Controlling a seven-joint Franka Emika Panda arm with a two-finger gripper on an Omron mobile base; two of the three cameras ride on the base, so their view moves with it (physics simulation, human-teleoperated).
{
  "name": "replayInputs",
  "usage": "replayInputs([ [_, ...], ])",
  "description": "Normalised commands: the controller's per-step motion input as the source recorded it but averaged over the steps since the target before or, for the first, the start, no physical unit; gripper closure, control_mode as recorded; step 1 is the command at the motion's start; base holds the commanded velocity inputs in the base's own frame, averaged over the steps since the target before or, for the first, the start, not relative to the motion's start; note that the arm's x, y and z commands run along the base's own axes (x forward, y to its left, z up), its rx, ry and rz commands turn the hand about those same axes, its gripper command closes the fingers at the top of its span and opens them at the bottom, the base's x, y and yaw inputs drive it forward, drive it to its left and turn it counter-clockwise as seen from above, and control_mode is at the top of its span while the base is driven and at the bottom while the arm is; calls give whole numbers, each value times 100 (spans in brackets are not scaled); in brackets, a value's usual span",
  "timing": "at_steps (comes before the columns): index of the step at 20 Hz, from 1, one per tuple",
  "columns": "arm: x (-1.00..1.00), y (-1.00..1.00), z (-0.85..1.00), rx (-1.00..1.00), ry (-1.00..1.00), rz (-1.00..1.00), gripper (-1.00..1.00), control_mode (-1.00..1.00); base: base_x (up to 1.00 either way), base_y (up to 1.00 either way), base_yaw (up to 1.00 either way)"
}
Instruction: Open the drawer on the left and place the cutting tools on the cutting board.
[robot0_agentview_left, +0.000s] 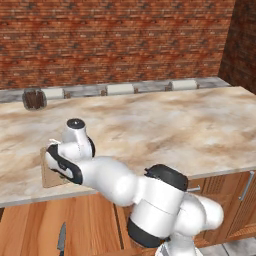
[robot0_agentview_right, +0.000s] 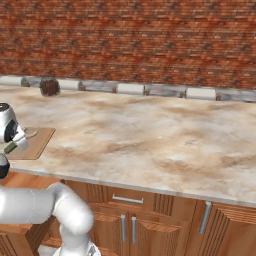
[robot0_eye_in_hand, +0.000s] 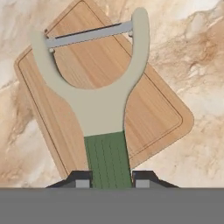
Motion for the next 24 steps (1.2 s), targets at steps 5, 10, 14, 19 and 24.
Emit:
replayInputs([
  [5,92,0,0,-1,29,0,100,-100,0,0,0],
  [10,59,5,-8,-5,12,0,100,-100,0,0,0],
  [14,21,9,-2,-1,1,0,100,-100,0,0,0],
  [19,-58,19,30,1,-2,2,-100,-100,0,0,0],
  [24,-100,24,33,2,-5,12,-100,-100,0,0,0],
])
